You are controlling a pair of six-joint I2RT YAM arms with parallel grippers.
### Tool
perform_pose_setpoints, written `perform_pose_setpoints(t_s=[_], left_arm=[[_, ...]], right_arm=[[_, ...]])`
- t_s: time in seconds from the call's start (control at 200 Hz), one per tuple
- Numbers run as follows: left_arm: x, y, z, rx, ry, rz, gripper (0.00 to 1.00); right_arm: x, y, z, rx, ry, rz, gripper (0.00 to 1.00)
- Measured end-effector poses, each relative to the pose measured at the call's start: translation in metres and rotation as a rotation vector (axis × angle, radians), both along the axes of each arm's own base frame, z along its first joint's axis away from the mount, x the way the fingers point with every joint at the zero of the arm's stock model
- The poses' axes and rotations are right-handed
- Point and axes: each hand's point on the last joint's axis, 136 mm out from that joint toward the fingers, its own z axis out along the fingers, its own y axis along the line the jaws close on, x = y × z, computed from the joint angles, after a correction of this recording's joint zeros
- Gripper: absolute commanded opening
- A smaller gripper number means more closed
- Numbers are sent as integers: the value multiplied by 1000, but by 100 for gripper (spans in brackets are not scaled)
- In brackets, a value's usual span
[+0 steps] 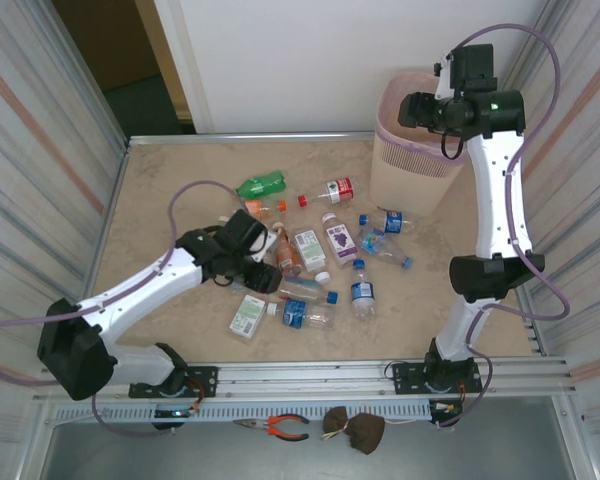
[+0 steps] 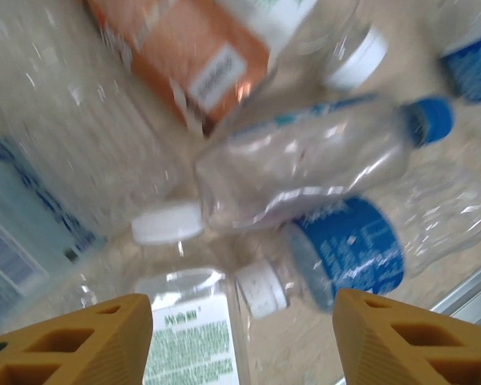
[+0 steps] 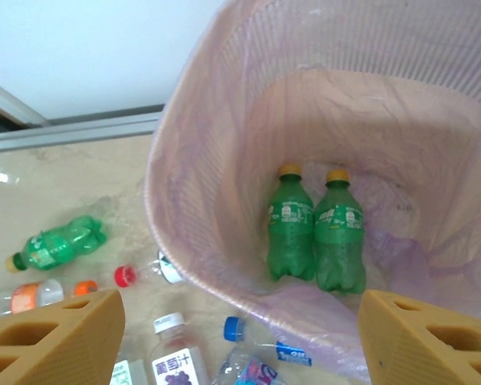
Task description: Put the plastic bottles in the bin
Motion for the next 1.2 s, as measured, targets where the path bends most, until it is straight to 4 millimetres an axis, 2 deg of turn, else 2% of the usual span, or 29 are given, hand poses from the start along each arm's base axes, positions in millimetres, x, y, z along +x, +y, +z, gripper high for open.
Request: perform_pose_setpoints(t_s=[0.235,0.376,0.586,0.797,1.012,1.202], left_arm=[[-59,16,-51,156,141,36,72],[-76,37,-63,196,163,106,74],[-77,48,-62,188,135,184,83],[-76,53,-77,247,148,197,86],[-73,54,-92,298,154,190,84],[-75,56,-105,322,163,169,77]], right_arm=[[-11,4,5,19,-11,20,76],[-13,5,6,25,-13,24,76],[-15,8,3,35,-6,37,76],[-19,11,3,38,-4,47,75],[-21,13,6,40,-12,53,76],[-23,15,8,49,-14,62,75]])
